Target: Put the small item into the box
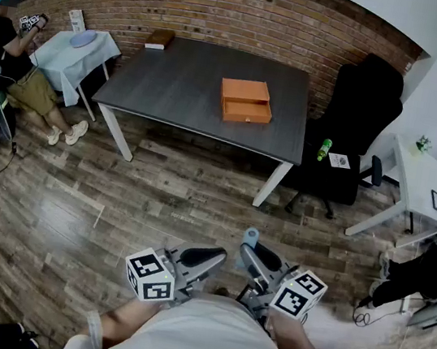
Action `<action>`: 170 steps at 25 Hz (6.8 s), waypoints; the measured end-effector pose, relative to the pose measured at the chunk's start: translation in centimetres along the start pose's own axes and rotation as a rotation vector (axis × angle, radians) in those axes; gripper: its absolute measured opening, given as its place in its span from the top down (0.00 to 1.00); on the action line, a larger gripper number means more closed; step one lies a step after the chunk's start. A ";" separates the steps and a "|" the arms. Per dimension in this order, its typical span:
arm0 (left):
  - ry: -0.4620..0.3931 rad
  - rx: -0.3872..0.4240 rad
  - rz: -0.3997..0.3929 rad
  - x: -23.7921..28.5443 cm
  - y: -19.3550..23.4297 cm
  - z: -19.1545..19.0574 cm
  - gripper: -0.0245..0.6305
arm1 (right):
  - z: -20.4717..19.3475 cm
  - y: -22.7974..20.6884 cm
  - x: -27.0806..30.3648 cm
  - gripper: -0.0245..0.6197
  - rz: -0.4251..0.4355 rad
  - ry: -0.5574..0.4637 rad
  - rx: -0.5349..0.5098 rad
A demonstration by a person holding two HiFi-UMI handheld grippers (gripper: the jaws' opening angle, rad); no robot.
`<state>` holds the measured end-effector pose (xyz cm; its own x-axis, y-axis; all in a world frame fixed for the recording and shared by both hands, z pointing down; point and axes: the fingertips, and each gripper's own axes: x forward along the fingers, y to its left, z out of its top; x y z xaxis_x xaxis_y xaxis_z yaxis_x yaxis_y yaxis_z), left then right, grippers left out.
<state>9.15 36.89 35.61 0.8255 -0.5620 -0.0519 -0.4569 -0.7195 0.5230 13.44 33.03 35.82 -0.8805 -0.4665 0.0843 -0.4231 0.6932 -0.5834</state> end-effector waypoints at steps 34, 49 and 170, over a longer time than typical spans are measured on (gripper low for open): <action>-0.025 -0.021 0.043 4.2 0.7 -0.4 0.92 | 1.6 -5.2 -2.4 0.81 -0.047 0.034 0.020; -0.043 -0.029 0.105 8.9 1.1 -1.3 0.92 | 3.4 -9.8 -5.0 0.81 -0.016 0.055 0.033; 0.016 -0.085 0.055 12.0 43.2 23.9 0.92 | 22.2 -29.6 34.4 0.84 -0.186 0.036 0.054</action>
<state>-8.62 -10.69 37.23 0.8054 -0.5927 -0.0080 -0.4725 -0.6500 0.5952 0.45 -15.72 38.00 -0.7959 -0.5631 0.2225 -0.5677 0.5664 -0.5974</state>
